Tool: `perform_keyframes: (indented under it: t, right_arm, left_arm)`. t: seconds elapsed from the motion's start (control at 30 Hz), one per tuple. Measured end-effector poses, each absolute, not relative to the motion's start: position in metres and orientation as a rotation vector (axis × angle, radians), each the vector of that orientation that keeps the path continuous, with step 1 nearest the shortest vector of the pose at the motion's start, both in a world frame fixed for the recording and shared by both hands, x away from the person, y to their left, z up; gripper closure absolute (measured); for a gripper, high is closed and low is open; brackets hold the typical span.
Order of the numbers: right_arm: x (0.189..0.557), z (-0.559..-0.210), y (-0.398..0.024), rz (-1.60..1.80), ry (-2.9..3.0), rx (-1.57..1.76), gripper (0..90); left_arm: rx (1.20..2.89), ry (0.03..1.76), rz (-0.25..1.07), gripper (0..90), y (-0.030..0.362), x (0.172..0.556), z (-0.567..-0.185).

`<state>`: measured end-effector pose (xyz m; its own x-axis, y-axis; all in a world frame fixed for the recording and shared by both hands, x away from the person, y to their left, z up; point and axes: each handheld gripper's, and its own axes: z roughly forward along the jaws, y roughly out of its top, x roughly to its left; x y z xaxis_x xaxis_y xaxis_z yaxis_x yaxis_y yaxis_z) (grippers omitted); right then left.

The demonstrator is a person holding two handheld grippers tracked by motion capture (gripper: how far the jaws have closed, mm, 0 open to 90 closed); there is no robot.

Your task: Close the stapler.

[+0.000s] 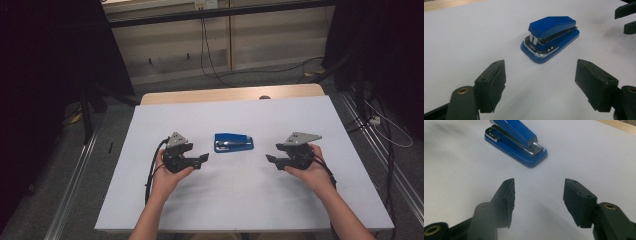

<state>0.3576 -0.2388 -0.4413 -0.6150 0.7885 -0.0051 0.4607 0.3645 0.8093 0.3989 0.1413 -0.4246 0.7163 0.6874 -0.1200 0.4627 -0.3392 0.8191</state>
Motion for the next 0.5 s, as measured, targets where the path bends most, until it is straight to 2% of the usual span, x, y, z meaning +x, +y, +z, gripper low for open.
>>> perform_keyframes:
  t: [0.5]
  right_arm:
    - [0.332, -0.444, -0.243, 1.179, 2.194, 1.133, 33.1]
  left_arm:
    - [1.926, 0.878, 0.3, 14.0, 0.174, 0.384, -0.416]
